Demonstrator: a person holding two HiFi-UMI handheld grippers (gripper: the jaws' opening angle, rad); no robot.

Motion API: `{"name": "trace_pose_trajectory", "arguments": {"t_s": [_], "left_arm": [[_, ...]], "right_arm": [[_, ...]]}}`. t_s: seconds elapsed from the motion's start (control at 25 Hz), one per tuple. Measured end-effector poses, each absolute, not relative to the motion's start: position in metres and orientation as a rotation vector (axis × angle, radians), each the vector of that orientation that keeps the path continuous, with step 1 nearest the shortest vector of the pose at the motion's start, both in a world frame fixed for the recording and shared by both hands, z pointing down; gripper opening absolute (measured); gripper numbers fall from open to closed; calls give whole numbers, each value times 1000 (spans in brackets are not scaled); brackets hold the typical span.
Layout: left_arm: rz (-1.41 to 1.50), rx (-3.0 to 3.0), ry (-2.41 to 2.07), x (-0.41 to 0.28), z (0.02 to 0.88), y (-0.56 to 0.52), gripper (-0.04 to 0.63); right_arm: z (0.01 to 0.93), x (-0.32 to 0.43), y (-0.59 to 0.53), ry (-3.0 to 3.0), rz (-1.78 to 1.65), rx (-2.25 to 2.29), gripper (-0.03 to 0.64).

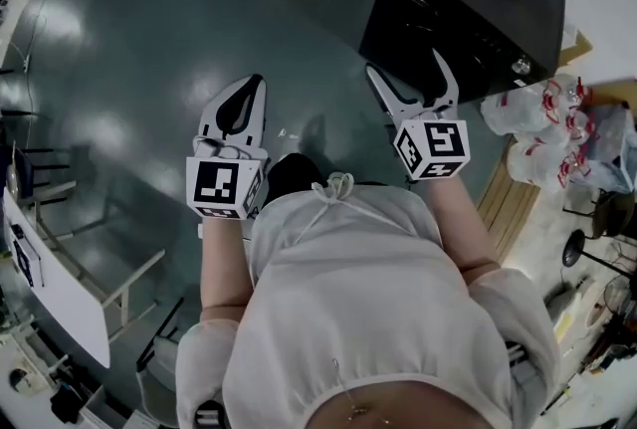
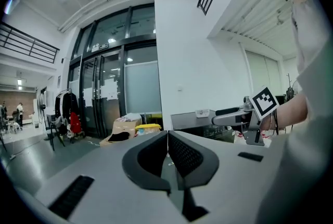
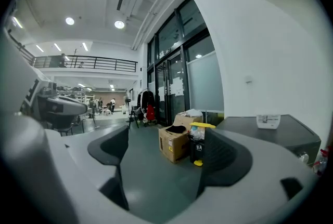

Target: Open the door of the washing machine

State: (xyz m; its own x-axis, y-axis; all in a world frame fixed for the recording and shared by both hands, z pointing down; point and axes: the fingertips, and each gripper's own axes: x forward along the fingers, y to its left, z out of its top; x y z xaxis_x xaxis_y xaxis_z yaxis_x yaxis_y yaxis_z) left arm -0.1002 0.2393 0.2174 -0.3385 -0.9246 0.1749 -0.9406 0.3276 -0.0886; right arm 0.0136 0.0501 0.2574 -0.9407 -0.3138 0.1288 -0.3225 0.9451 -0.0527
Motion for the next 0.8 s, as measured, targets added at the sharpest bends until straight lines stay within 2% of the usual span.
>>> {"name": "trace_pose_trajectory", "arguments": {"t_s": [0.56, 0.8], "left_arm": [[305, 2251, -2033, -245, 223, 29, 21], [296, 2384, -1852, -286, 248, -49, 21]], "right_arm": [[288, -85, -82, -2734, 271, 1056, 433], [325, -110, -133, -2578, 424, 1279, 425]]}}
